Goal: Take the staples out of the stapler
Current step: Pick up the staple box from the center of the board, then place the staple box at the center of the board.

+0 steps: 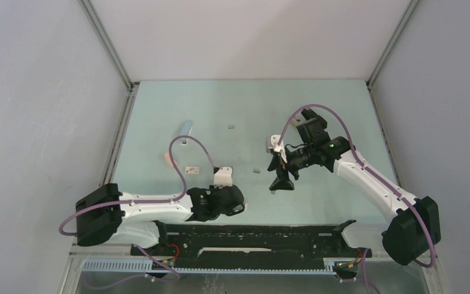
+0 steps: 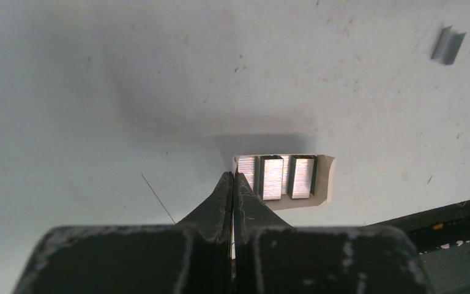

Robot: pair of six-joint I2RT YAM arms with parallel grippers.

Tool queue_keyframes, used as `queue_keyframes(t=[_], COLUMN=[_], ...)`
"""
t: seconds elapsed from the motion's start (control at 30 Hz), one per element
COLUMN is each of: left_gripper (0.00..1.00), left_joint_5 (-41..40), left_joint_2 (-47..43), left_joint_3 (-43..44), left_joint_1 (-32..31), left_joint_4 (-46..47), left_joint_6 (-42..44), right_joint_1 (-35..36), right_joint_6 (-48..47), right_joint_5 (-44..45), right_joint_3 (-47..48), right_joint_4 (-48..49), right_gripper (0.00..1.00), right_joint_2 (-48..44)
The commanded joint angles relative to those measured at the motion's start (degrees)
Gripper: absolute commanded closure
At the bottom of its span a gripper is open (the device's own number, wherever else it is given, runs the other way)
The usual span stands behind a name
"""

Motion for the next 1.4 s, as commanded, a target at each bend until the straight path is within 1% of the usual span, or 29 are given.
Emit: queue_keyframes(t=[0.0,0.2,0.37,0.6,0.77,0.87,1.0,1.13,1.23,1.37], left_gripper=[1.0,1.0,1.0,1.0,1.0,1.0,1.0,1.0,1.0,1.0], left_joint_5=[-8.54,-13.12,-15.07,-18.93,-20.83,-22.76,-23.21,-22.66,-21.85,-18.88], left_joint_2=[-0.06,4.51,8.59,11.89,13.86,15.77,17.54,17.09,15.93,14.58], left_joint_3=[8.34,15.98,20.97,25.25,27.63,30.0,30.27,29.33,27.92,24.81], left_joint_1=[-1.14,-2.12,-2.77,-3.06,-3.13,-4.25,-4.53,-4.46,-4.16,-2.49], left_joint_4=[-7.68,-16.45,-21.04,-26.44,-28.18,-30.97,-30.82,-29.09,-26.16,-19.97], left_joint_6=[2.54,5.26,7.14,8.22,9.24,8.74,8.89,8.96,9.83,11.46], right_joint_1=[0.55,0.53,0.48,0.48,0.48,0.48,0.47,0.49,0.51,0.41], right_joint_6=[-0.29,-0.43,-0.4,-0.4,-0.38,-0.4,-0.39,-0.38,-0.39,-0.4], right_joint_5=[0.2,0.2,0.2,0.21,0.22,0.29,0.2,0.22,0.13,0.15], right_joint_3=[-0.01,0.0,-0.04,-0.02,0.0,-0.05,-0.06,-0.05,-0.06,-0.02], right_joint_4=[0.22,0.26,0.25,0.27,0.22,0.23,0.28,0.25,0.21,0.29], right_gripper=[0.2,0.2,0.2,0.2,0.2,0.2,0.2,0.2,0.2,0.2], right_joint_2=[-1.35,-1.43,-1.57,-1.61,-1.7,-1.71,-1.9,-1.96,-1.96,-2.05])
